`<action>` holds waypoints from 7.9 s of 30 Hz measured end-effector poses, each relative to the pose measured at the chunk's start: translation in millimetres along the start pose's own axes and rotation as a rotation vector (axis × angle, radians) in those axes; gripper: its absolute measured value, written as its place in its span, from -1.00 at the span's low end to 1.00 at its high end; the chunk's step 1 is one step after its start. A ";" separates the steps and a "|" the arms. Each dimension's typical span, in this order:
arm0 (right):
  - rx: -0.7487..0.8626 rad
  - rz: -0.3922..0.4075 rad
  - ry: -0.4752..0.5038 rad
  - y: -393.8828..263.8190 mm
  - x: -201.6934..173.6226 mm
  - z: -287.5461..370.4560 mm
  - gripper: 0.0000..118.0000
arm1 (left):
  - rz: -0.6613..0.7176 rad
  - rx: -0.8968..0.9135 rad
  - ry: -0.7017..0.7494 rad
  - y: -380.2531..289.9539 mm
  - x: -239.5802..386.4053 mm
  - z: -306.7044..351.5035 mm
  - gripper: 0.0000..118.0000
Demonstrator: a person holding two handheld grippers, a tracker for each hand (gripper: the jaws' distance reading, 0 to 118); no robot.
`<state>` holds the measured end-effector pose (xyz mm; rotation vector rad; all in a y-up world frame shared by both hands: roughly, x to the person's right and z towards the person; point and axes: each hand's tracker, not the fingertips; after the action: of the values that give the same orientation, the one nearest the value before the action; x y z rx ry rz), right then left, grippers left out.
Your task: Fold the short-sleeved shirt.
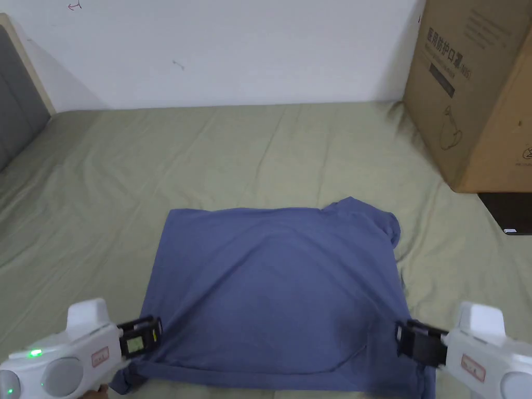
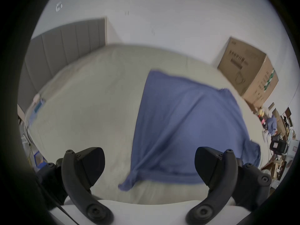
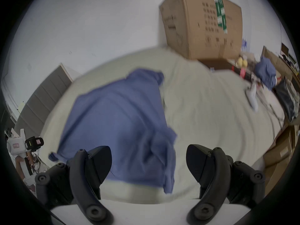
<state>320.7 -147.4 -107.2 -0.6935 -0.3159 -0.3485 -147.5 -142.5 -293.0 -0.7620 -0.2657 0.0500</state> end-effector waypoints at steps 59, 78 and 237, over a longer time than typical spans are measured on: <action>0.303 0.163 -0.143 37.2 -54.8 41.5 -0.94 | -0.062 -0.263 0.040 -76.4 -22.9 -55.7 -0.96; -0.233 0.014 -0.151 -76.9 2.5 -64.2 -0.95 | -0.088 -0.190 0.017 -50.8 -13.6 -37.7 -0.97; 0.100 0.011 -0.087 23.4 1.5 13.3 0.42 | 0.085 -0.007 -0.069 19.9 6.9 3.9 0.81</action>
<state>329.5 -122.1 -110.1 -0.6133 -0.4093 -0.2904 -140.8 -124.5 -302.6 -0.7789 -0.2989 0.1564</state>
